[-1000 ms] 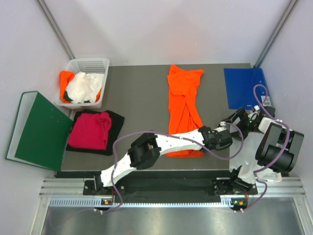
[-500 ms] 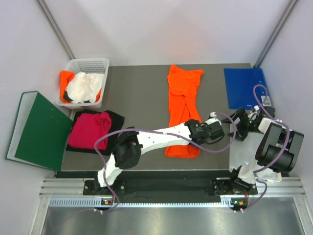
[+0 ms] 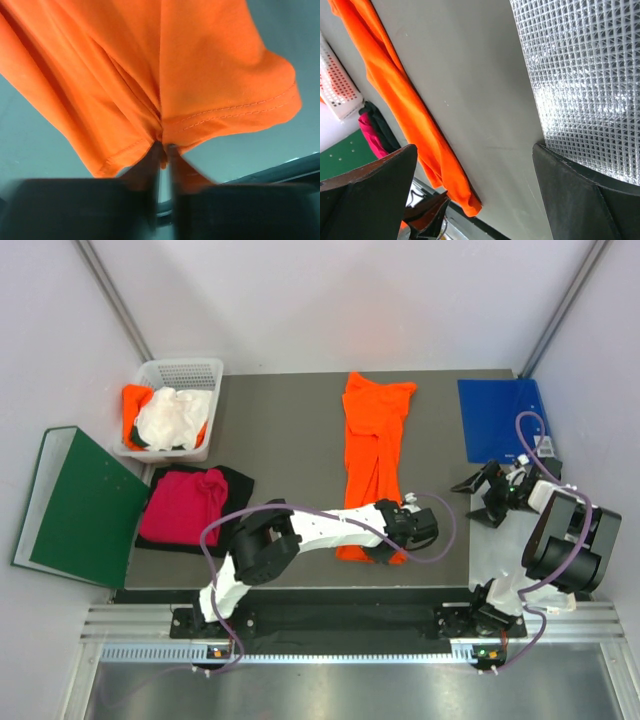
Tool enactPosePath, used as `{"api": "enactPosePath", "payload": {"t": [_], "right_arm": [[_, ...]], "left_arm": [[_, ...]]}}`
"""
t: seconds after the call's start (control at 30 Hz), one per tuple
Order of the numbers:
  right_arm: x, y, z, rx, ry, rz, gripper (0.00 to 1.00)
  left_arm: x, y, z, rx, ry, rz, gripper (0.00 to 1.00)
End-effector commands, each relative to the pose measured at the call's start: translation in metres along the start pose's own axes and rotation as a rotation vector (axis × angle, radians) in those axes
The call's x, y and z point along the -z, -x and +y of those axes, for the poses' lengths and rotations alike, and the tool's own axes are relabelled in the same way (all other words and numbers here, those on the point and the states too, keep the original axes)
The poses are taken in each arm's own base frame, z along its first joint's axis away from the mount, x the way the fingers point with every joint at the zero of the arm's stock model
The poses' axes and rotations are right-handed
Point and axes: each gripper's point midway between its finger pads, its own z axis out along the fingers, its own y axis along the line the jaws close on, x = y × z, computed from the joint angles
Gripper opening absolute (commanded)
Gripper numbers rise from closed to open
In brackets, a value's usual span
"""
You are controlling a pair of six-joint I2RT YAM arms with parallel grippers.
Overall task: Fold and stack the t-shirts
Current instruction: Grab the bottom of the folded rectangular tshirt with both arms
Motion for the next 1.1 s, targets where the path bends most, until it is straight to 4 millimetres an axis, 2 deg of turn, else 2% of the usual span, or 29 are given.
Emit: {"api": "enactPosePath", "payload": {"t": [0.0, 0.07, 0.1, 0.17, 0.2, 0.23, 0.27, 0.3, 0.33, 0.37, 0.4, 0.43, 0.47, 0.5, 0.53, 0.57, 0.63, 0.7, 0.73, 0.8, 0.83, 1.07], "right_arm": [[0.007, -0.007, -0.017, 0.082, -0.097, -0.007, 1.00], [0.012, -0.014, -0.004, 0.134, -0.084, -0.011, 1.00], [0.010, -0.021, 0.004, 0.175, -0.086, 0.004, 1.00], [0.014, -0.027, 0.017, 0.246, -0.098, -0.007, 1.00], [0.011, -0.037, 0.029, 0.304, -0.095, 0.014, 1.00], [0.014, -0.040, 0.039, 0.346, -0.088, 0.003, 1.00], [0.014, -0.045, 0.042, 0.369, -0.100, 0.005, 1.00], [0.011, -0.055, 0.050, 0.410, -0.088, 0.026, 1.00], [0.012, -0.060, 0.055, 0.419, -0.078, 0.026, 1.00], [0.011, -0.066, 0.058, 0.426, -0.066, 0.044, 1.00], [0.009, -0.076, 0.059, 0.438, -0.054, 0.073, 1.00], [0.007, -0.082, 0.059, 0.435, -0.042, 0.090, 1.00], [0.006, -0.089, 0.059, 0.431, -0.027, 0.116, 1.00], [0.004, -0.099, 0.053, 0.411, -0.031, 0.147, 1.00], [0.003, -0.103, 0.050, 0.399, -0.026, 0.162, 1.00], [0.002, -0.109, 0.047, 0.388, -0.020, 0.179, 1.00], [0.000, -0.120, 0.039, 0.349, -0.012, 0.204, 1.00], [-0.002, -0.135, 0.035, 0.283, 0.020, 0.241, 0.98], [-0.005, -0.135, 0.036, 0.276, 0.037, 0.234, 0.96], [-0.007, -0.146, 0.035, 0.218, 0.065, 0.260, 0.91], [-0.009, -0.146, 0.037, 0.215, 0.079, 0.256, 0.91], [-0.017, -0.165, 0.027, 0.131, 0.040, 0.322, 0.79]], "left_arm": [[0.017, 0.013, -0.002, 0.045, -0.032, -0.045, 0.50], [0.028, 0.023, 0.011, 0.065, 0.006, -0.105, 0.83], [0.048, 0.035, 0.015, 0.098, -0.015, -0.176, 0.99], [0.064, 0.042, 0.029, 0.130, -0.001, -0.242, 0.99], [0.083, 0.054, 0.042, 0.181, -0.023, -0.305, 0.99], [0.086, 0.052, 0.051, 0.202, -0.022, -0.314, 0.99], [0.103, 0.056, 0.060, 0.248, -0.054, -0.353, 0.99], [0.105, 0.060, 0.078, 0.302, -0.067, -0.360, 0.99], [0.098, 0.055, 0.087, 0.340, -0.084, -0.349, 0.99], [0.108, 0.055, 0.097, 0.403, -0.132, -0.368, 0.99], [0.102, 0.054, 0.113, 0.474, -0.187, -0.341, 0.99], [0.089, 0.045, 0.117, 0.514, -0.220, -0.324, 0.99], [0.096, 0.045, 0.125, 0.560, -0.271, -0.353, 0.99], [0.091, 0.044, 0.132, 0.606, -0.335, -0.345, 0.99], [0.080, 0.036, 0.132, 0.628, -0.356, -0.337, 0.99], [0.080, 0.037, 0.135, 0.654, -0.391, -0.350, 0.99], [0.071, 0.025, 0.124, 0.657, -0.450, -0.295, 0.99], [0.064, 0.022, 0.114, 0.664, -0.494, -0.256, 0.99], [0.062, 0.018, 0.105, 0.663, -0.541, -0.225, 0.99], [0.058, 0.023, 0.096, 0.690, -0.598, -0.223, 0.98], [0.054, 0.017, 0.089, 0.697, -0.626, -0.198, 0.98], [0.032, 0.011, 0.064, 0.773, -0.739, -0.116, 0.91]]}}
